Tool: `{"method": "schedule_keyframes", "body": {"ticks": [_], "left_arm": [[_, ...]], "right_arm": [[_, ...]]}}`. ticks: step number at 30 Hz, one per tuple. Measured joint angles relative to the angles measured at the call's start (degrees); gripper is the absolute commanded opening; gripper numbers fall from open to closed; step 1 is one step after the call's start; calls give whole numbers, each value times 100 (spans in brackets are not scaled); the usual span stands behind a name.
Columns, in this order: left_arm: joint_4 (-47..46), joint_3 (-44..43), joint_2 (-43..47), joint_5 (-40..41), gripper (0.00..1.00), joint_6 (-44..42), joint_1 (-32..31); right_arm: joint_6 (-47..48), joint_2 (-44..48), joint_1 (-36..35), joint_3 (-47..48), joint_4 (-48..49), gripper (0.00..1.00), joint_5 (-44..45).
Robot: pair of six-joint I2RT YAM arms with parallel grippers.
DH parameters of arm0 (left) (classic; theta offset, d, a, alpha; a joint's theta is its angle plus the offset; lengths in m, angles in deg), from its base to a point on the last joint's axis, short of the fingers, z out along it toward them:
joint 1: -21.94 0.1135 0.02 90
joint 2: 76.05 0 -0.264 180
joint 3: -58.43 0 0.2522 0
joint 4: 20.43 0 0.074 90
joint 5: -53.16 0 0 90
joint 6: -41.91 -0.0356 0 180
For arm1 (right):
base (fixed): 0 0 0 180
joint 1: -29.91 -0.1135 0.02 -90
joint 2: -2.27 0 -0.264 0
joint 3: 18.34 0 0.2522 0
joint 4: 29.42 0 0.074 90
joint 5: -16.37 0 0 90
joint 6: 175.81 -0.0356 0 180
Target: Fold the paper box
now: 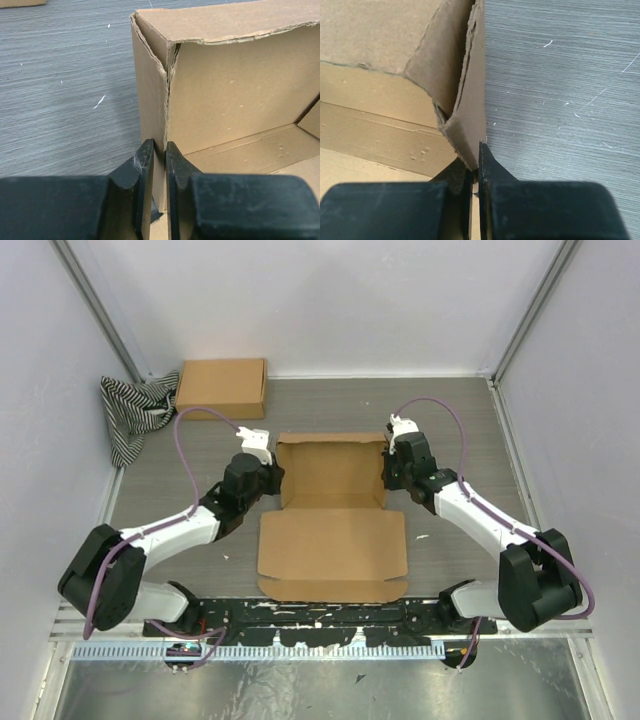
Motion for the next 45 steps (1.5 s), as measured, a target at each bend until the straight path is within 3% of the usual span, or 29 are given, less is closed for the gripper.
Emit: {"method": "schedule_keyframes", "body": {"ticks": [2,6,10,12,13,23,27,30,34,37,42,45], "left_arm": [[-28,0,-28,94,36,-2,-28],[-13,-44,-258,243,37,81,-111],[96,-269,-584,551,21,79,-221],[334,-450,-682,859,2,52,-323],[472,-549,-719,1016,0,50,-374],[3364,-2533,-1458,3340,0,352,-1005],[4096,-2828,-1683,3781,0,678,-1073],[4446,-2839,-1727,3827,8,916,-1091],[4662,-2839,-1725,3718,39,1075,-1104],[4813,-2837,-1683,3563,49,1123,-1086],[5106,-2839,-1401,3333,56,1169,-1062],[5305,-2839,-1130,3259,59,1182,-1012]], "right_arm": [[-9,0,-20,0,13,2,-4],[-37,0,-96,-4,42,2,-22],[-90,11,-129,-44,33,2,39],[-136,24,-138,-55,-15,1,94],[-153,35,-146,-55,-35,1,127],[-1099,-374,-529,728,-964,1,590],[-1502,-669,-765,1071,-1318,1,802],[-1757,-787,-820,1108,-1473,1,804],[-1961,-909,-844,1187,-1709,1,791],[-2039,-1010,-844,1305,-1803,3,739],[-2190,-1169,-831,1488,-1856,25,678],[-2238,-1172,-826,1541,-1912,44,636]]}}
